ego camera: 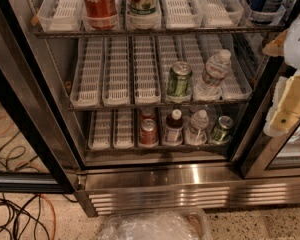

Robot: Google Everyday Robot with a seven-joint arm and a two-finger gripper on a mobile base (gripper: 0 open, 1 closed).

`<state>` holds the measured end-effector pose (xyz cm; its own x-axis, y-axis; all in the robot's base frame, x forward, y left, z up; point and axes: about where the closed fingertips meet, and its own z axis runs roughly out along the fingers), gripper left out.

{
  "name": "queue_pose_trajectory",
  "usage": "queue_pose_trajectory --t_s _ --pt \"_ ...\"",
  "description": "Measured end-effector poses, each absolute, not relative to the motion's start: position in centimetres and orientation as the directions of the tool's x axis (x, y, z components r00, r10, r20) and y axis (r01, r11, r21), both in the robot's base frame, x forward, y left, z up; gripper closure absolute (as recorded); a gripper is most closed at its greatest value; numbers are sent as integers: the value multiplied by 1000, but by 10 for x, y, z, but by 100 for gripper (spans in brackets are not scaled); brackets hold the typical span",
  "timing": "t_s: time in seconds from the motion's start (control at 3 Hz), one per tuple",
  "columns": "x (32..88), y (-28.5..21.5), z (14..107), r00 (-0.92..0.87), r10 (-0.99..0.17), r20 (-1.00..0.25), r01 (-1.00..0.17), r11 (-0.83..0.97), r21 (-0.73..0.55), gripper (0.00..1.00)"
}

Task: Pick coke can from top shelf of fridge

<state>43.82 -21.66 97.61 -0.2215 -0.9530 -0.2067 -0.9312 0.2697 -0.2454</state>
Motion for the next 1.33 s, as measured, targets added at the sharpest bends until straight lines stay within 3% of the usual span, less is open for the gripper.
queue_pose_trajectory --t_s 0.67,1.33 --pt "437 -209 978 -211 -934 -287 -923 287 -255 0" --pt "431 -189 976 -127 -808 -575 -891 347 -292 0"
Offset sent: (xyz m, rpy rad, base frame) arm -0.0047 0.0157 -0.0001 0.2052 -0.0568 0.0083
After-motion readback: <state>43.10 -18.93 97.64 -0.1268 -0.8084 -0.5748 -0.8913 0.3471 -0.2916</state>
